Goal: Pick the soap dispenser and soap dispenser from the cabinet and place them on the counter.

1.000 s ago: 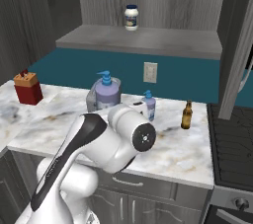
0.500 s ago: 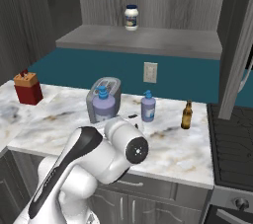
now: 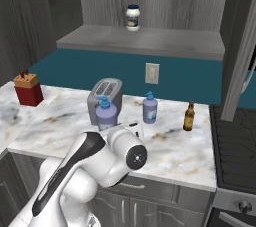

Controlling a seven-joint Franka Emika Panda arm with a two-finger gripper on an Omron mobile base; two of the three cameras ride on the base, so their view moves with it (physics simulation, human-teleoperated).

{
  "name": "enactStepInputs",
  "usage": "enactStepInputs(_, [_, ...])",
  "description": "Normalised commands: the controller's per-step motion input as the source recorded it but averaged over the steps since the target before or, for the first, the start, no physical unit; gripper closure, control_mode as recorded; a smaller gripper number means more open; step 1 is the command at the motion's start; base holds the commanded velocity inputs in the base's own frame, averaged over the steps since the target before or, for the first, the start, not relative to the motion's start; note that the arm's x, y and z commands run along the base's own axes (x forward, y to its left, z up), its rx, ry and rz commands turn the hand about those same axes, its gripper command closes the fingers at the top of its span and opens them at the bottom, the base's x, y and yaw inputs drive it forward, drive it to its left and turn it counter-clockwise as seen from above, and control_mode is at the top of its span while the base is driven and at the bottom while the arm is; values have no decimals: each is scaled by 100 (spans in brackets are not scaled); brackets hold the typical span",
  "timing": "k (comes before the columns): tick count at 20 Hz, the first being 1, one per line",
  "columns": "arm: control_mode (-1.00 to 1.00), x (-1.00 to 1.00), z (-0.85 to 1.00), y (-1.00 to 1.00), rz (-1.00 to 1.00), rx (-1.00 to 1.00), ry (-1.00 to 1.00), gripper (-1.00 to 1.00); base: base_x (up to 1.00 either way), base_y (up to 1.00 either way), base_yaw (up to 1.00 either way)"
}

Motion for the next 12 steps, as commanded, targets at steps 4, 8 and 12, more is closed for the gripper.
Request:
enactStepInputs(4, [-100,28,-41,2,0,-2,-2,100,0,0,0])
enactStepInputs(8, [-100,24,-45,0,1,-1,-4,100,0,0,0])
enactStepInputs(12, [-100,27,-44,0,0,-1,-4,100,0,0,0])
